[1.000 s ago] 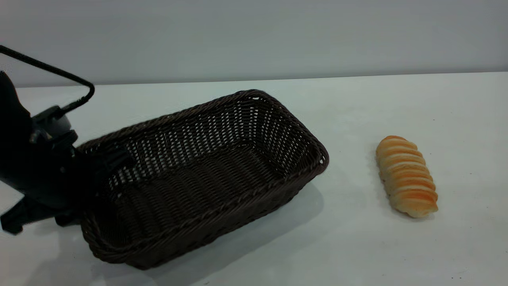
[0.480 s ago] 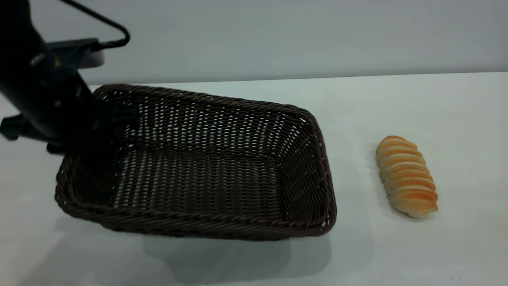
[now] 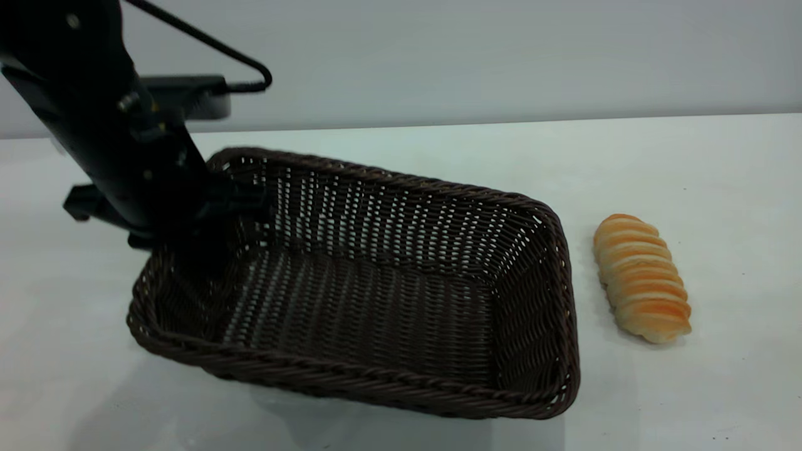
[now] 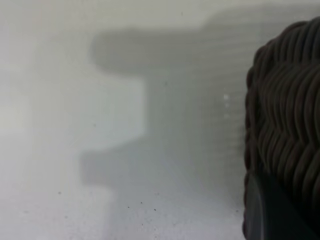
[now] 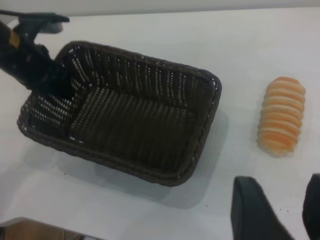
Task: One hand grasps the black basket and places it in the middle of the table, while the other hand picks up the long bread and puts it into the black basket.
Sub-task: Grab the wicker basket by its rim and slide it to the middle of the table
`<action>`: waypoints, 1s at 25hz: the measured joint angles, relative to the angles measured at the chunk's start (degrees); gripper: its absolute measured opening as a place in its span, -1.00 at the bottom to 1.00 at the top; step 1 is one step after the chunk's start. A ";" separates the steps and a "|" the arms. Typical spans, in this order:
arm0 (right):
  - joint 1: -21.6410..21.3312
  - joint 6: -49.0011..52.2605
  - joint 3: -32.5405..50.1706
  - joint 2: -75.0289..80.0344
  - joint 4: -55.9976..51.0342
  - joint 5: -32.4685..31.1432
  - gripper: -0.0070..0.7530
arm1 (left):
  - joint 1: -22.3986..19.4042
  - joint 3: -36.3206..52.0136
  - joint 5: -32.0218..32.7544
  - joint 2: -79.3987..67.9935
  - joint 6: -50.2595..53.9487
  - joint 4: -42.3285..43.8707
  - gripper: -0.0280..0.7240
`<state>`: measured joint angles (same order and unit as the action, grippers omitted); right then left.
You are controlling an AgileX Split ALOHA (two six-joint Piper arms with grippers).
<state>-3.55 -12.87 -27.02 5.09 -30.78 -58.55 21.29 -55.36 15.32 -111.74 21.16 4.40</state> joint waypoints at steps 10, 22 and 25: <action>0.00 0.00 0.00 0.00 0.00 -0.24 -0.35 | 0.00 -0.37 -1.00 -5.14 1.06 -1.73 -0.57; 0.00 0.00 0.00 0.00 0.00 -0.44 -0.35 | -0.17 -0.37 -1.39 -6.36 1.85 -1.78 -0.57; 0.00 0.00 0.00 0.00 -0.05 -0.44 -0.35 | -0.68 -0.48 -0.83 -6.75 3.04 -1.78 -0.56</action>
<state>-3.55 -12.87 -27.02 5.09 -30.83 -58.99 20.62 -55.84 14.49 -118.48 24.20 2.62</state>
